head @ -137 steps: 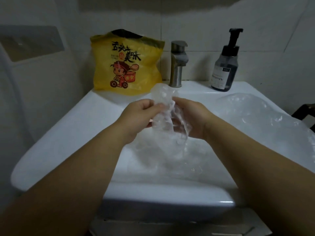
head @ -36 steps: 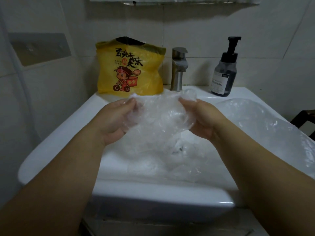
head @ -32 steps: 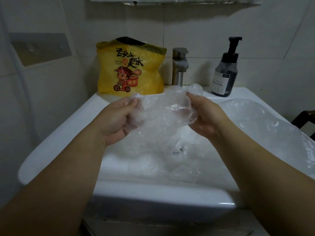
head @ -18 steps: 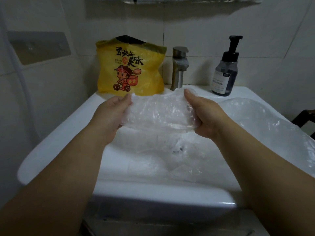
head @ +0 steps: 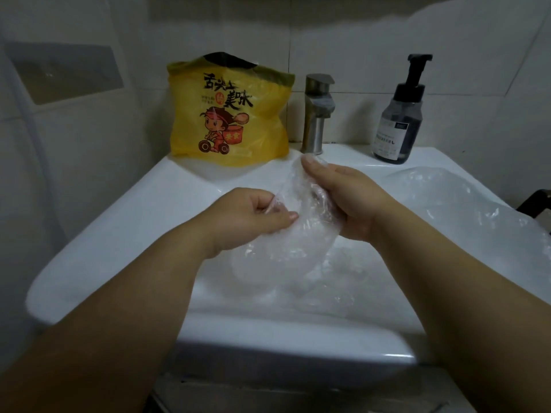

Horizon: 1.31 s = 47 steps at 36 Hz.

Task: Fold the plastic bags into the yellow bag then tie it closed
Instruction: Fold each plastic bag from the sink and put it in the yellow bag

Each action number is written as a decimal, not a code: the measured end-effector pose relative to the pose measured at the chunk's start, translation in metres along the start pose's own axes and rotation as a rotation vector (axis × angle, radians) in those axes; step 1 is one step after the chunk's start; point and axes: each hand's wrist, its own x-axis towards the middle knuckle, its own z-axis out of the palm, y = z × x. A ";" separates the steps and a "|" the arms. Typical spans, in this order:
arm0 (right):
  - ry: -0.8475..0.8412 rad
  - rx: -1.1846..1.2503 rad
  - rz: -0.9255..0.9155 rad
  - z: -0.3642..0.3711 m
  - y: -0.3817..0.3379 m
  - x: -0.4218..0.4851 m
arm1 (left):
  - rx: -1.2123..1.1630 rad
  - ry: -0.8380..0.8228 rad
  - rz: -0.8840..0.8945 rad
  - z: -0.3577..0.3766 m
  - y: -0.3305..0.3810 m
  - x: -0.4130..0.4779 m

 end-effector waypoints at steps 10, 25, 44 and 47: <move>-0.057 0.262 0.061 -0.010 -0.007 -0.001 | -0.109 -0.173 -0.064 -0.006 0.000 -0.006; -0.046 0.064 0.201 -0.004 0.004 -0.001 | -0.527 0.134 0.030 -0.012 0.003 -0.002; 0.120 0.100 0.047 -0.012 0.001 0.002 | -0.769 0.209 -0.059 -0.022 -0.004 0.011; 0.205 0.146 0.033 -0.015 -0.002 0.003 | -0.852 0.247 -0.047 -0.026 -0.006 0.013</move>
